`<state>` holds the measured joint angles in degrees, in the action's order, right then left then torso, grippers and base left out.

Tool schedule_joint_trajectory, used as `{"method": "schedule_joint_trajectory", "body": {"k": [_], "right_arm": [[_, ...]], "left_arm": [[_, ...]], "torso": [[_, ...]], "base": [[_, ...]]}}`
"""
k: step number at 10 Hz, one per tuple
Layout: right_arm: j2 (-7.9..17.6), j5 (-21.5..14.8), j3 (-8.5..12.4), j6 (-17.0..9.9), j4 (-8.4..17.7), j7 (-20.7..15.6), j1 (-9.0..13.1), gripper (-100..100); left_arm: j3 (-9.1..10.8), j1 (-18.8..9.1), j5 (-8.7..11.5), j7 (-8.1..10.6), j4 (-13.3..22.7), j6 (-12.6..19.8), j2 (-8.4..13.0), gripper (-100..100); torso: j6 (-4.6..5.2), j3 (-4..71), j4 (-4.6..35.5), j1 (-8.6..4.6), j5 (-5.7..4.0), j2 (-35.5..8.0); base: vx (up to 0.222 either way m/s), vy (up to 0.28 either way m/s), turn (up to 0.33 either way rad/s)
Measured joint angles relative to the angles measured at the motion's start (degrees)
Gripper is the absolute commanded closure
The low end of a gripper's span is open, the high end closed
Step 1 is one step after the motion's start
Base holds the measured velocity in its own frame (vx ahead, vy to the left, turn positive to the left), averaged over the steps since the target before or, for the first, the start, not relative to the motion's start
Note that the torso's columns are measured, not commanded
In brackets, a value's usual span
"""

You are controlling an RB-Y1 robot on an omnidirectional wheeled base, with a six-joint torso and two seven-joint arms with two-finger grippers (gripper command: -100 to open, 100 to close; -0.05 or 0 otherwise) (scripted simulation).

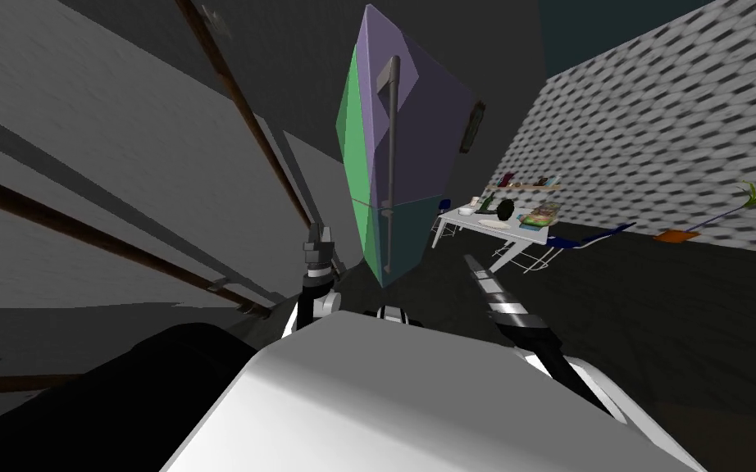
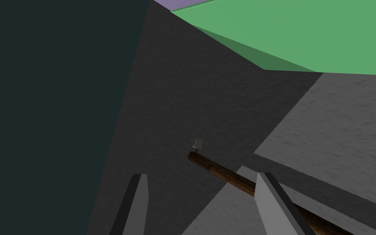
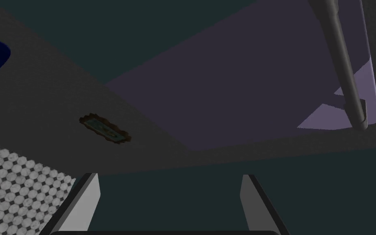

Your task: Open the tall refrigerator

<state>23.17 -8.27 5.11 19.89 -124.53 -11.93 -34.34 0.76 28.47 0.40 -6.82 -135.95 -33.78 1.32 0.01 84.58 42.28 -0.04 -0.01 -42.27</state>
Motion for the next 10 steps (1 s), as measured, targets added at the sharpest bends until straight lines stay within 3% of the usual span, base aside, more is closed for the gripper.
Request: {"method": "schedule_joint_trajectory", "body": {"k": [7,10], "right_arm": [[11.32,-5.85,6.03,-4.52,0.93,-3.33,-2.43,-100],[15.31,-7.55,7.69,-5.99,1.21,-4.50,-3.19,-100]], "left_arm": [[0.00,0.00,0.00,0.00,0.00,0.00,0.00,0],[0.00,-0.01,0.00,0.00,0.00,0.00,0.00,0]], "torso": [[0.00,-0.04,0.02,0.13,0.03,-0.05],[-0.02,-0.02,0.01,-0.11,-0.02,-0.04]], "base": [[0.042,0.161,-0.082],[0.039,0.130,-0.060]]}}
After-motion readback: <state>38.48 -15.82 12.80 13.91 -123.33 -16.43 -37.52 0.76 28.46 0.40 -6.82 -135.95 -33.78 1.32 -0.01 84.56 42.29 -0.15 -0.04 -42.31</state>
